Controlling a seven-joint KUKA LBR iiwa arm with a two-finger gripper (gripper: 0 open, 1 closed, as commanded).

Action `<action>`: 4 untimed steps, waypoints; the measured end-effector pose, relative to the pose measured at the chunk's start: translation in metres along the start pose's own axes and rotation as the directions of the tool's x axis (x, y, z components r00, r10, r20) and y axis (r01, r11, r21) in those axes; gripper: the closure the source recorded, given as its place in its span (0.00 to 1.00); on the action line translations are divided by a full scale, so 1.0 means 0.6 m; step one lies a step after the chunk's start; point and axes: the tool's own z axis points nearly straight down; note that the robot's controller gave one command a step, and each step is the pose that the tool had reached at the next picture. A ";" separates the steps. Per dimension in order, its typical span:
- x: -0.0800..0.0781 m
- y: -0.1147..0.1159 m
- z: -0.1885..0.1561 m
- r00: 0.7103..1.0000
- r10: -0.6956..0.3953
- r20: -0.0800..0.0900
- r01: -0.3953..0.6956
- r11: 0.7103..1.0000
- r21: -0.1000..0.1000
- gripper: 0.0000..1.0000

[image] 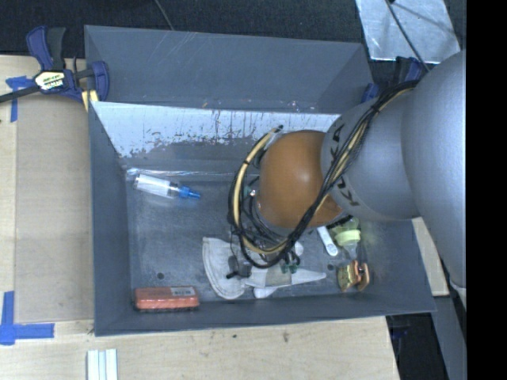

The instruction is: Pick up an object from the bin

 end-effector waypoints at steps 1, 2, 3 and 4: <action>0.000 0.000 0.000 1.000 0.000 0.000 0.000 1.000 0.000 1.00; 0.000 0.000 -0.002 1.000 0.000 0.001 0.000 1.000 0.000 1.00; -0.001 0.000 -0.007 1.000 0.001 0.003 -0.001 1.000 0.000 1.00; 0.001 0.000 -0.017 1.000 0.001 -0.005 -0.001 1.000 0.000 1.00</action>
Offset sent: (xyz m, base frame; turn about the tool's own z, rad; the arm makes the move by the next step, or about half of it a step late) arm 0.0000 -0.0001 0.0094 0.0000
